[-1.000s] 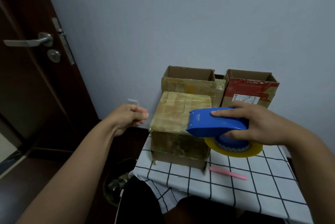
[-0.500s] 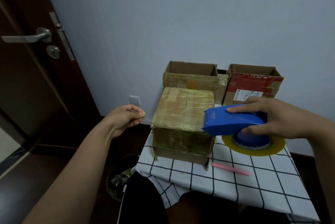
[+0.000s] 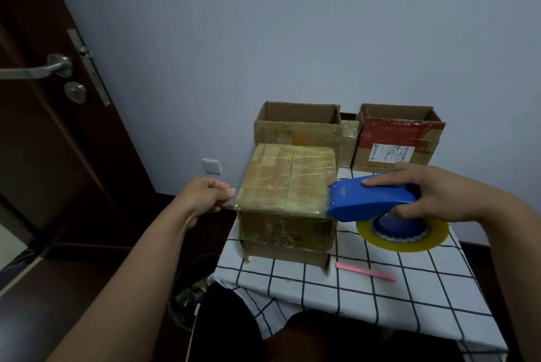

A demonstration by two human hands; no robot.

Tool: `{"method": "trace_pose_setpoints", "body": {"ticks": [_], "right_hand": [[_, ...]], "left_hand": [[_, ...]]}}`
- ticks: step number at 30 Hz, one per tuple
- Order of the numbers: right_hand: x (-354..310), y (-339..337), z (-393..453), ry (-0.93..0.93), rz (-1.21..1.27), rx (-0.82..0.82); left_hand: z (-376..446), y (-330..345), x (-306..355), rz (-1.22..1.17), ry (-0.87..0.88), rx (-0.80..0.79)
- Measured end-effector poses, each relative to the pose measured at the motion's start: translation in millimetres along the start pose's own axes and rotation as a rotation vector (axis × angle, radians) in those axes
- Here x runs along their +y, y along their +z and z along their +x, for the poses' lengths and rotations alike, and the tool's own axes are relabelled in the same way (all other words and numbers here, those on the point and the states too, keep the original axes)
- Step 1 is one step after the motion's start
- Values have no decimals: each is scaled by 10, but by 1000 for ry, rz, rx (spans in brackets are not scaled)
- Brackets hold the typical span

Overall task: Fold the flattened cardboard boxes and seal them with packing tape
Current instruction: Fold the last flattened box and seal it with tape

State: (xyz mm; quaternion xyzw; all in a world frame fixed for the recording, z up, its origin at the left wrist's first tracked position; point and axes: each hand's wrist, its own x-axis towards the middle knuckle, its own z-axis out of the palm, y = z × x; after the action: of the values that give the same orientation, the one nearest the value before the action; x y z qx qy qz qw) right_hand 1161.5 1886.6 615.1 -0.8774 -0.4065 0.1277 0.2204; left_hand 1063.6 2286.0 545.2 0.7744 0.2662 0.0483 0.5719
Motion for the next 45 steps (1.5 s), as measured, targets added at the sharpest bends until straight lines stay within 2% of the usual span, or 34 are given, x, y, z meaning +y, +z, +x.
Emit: {"method": "trace_pose_setpoints", "body": {"ticks": [7,23,35,45], "right_hand": [[53,8,13,21,-2,-13],[81,15,30,51,-23,-30],[-61,-38,-6,81,0,-40],[-145,-109,-74,94,-9,-45]], "left_hand": [[56,38,-24,-112,-74,-66],[92,56,-3,3,-54,-83],[38,42,93,-22,-46,-78],[86,12,115,30,-80,-140]]}}
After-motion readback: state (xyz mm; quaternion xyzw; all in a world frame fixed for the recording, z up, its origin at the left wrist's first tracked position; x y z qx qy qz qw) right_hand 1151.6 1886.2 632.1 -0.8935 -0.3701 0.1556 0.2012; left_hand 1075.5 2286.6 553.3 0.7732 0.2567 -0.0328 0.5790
